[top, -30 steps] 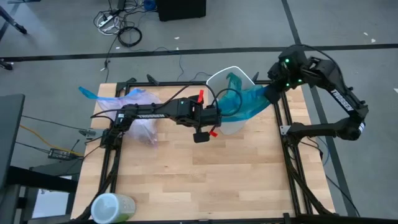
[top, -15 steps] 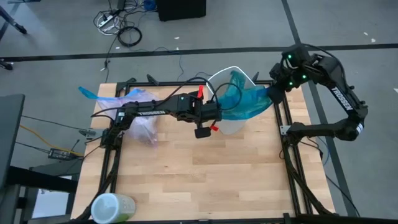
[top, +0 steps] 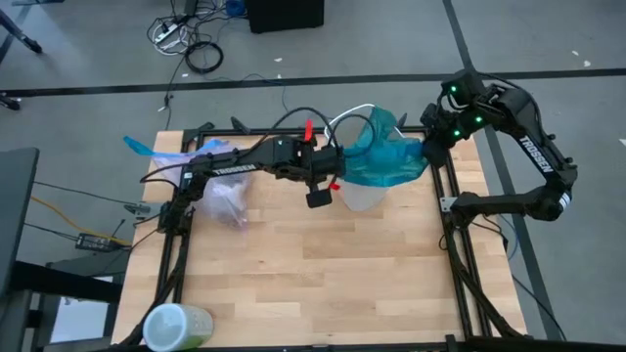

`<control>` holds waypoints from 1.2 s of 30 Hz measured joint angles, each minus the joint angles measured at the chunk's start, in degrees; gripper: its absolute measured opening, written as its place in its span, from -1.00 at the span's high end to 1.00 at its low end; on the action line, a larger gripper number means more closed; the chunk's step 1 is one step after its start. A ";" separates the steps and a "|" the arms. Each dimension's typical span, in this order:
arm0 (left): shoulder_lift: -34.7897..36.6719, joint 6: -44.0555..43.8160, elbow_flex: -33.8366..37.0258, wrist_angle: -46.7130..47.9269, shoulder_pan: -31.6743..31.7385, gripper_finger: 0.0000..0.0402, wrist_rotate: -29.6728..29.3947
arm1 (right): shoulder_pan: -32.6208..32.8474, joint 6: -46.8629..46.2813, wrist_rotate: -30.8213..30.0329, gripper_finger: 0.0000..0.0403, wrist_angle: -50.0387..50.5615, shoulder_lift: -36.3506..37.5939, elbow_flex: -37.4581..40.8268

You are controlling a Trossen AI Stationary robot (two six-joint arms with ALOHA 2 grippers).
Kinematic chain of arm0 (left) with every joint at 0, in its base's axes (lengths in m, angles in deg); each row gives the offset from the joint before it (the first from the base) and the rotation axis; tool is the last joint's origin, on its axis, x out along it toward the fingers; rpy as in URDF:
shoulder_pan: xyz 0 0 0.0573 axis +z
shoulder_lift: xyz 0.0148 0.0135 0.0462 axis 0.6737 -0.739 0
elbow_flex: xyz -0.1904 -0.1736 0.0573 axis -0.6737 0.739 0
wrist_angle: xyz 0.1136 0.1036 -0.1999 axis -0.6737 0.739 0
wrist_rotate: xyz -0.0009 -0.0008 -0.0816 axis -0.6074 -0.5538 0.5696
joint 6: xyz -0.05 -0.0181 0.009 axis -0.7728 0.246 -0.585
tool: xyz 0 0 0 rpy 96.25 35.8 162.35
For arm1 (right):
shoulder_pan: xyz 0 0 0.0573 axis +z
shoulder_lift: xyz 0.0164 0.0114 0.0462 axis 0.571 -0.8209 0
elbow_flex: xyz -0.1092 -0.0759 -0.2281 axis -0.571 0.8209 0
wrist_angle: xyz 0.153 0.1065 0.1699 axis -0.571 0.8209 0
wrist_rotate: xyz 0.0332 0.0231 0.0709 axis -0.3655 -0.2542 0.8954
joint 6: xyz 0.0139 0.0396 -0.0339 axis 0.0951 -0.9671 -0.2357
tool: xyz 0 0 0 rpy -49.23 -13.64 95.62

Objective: Place trash/remove bag and relplace
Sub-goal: Put the blue trash bag into the white trash bin

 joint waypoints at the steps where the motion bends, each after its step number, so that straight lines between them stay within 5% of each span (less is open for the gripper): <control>1: 0.00 -0.41 0.00 0.15 0.37 0.98 0.93 | -0.01 -0.08 -0.97 0.20 -0.44 0.01 0.00; 11: 0.00 -2.54 0.00 2.77 2.99 0.98 8.91 | -0.03 2.41 -7.44 0.18 -3.89 0.70 -1.42; 23: -0.45 -6.62 0.01 -1.26 5.52 0.98 19.12 | -0.04 4.02 -5.14 0.18 -5.37 1.07 -3.61; 27: -1.75 -6.63 0.02 -1.26 4.70 0.98 19.60 | -0.05 6.53 -13.43 0.19 -1.28 0.12 -3.04; 32: -3.13 -5.55 0.06 -0.68 4.30 0.98 19.82 | 0.05 6.44 -1.94 0.18 3.09 0.26 -2.95; 36: -3.45 -5.36 0.04 -1.63 4.36 0.98 19.82 | -0.16 6.42 -1.56 0.17 0.52 1.63 -2.95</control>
